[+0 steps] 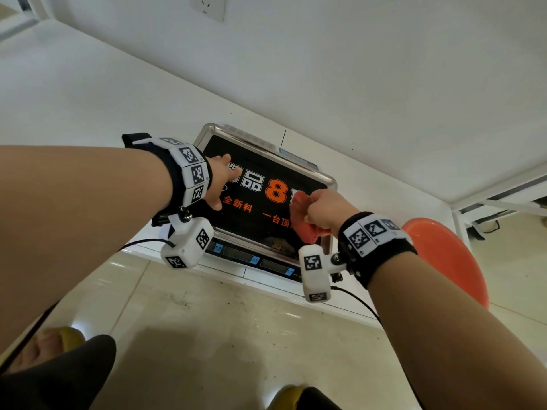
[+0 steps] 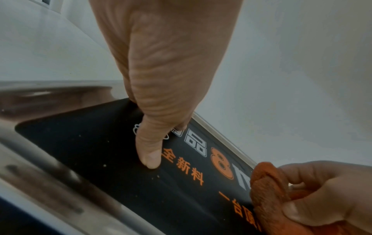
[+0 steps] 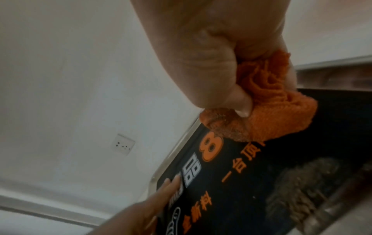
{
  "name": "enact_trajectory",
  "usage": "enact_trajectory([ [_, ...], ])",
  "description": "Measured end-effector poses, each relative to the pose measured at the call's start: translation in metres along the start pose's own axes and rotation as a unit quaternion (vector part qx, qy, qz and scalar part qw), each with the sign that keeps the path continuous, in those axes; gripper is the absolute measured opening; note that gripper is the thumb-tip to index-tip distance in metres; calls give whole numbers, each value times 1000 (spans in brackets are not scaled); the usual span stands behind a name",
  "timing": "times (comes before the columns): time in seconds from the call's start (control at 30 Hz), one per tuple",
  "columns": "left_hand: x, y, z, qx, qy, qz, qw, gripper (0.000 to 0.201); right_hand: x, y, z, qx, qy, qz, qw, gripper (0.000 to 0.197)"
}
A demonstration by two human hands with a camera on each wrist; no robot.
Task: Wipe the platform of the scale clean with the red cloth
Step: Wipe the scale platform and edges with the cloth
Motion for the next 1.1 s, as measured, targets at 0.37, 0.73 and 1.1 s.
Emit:
enact_trajectory([
  [0.37, -1, 0, 0, 7, -2, 2, 1000, 97, -32, 19, 29, -72, 108, -153, 980, 21],
  [0.73, 0, -3, 2, 11, 9, 4, 1000, 98, 10, 13, 16, -59, 45, -24, 997, 24],
  [1.1, -1, -3, 2, 15, 2, 6, 1000, 96, 28, 4, -6, 4, 63, 21, 998, 23],
])
Point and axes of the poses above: each hand's wrist, its own y-axis away from the middle knuckle, its own z-axis out of the palm, x = y × z, the point moved 5 cm from there along -y, towards the middle knuckle, and after that the axes turned 4 degrees about -y, right-handed, at the moved point
